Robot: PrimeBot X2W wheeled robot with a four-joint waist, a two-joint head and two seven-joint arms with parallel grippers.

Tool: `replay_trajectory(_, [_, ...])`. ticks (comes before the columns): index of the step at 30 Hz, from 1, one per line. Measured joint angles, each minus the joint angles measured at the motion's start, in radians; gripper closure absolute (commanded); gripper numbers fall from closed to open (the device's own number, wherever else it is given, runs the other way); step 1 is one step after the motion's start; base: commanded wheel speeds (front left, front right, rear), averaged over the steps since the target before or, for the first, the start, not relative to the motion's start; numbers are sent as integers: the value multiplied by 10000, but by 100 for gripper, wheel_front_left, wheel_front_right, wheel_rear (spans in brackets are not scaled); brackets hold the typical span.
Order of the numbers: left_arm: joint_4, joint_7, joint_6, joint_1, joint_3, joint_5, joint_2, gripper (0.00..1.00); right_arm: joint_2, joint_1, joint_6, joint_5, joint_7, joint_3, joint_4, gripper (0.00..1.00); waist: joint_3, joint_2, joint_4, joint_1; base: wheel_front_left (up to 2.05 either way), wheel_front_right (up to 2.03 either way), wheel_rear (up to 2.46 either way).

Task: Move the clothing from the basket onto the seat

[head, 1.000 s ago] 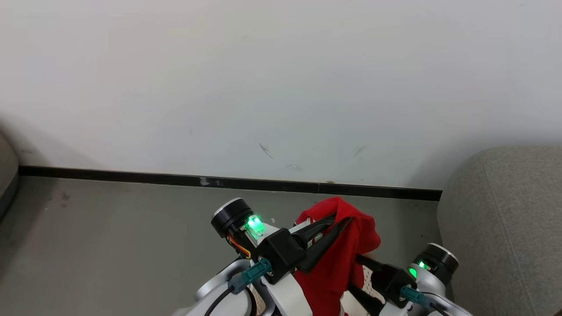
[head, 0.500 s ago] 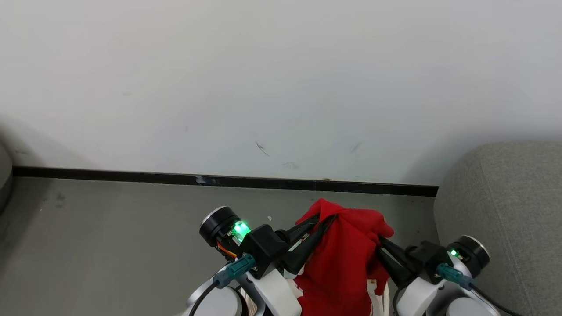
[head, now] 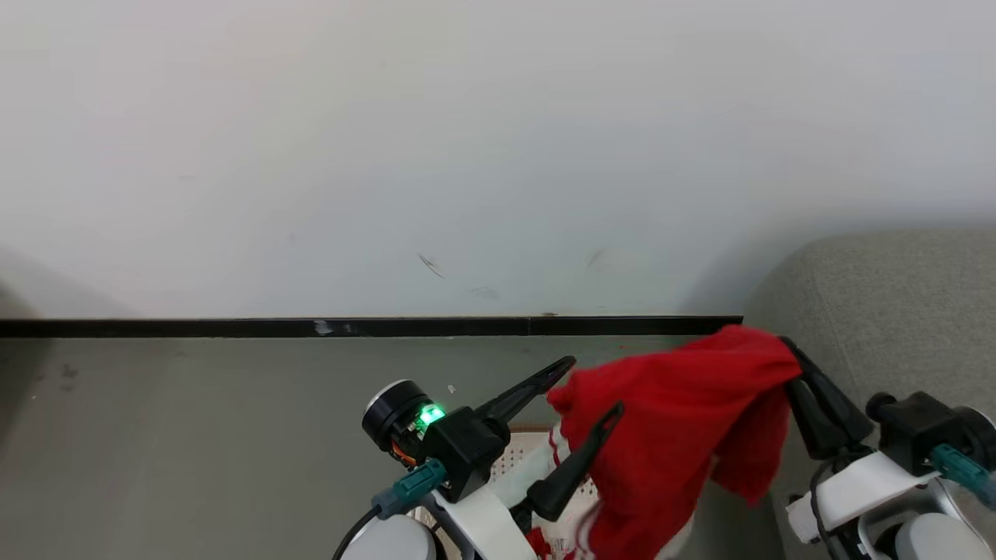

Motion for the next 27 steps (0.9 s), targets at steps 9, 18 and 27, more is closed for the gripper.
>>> replay_trajectory(9, [136, -483, -59, 66, -522, -244, -46, 0, -2, 863, 0, -462, 2, -1630, -1035, 100, 4, 0, -564, 0, 0, 0, 0])
replay_trajectory(18, [238, -694, -102, 69, -1124, -303, -56, 0, 270, 1825, 0, -654, 0, -3292, -2284, 100, 9, 0, -1290, 0, 0, 0, 0])
replay_trajectory(27, [307, -859, -146, 69, -1482, -393, -58, 0, 558, 2484, 0, -723, 98, -3515, -3150, 100, 76, 0, -2146, 0, 0, 0, 0])
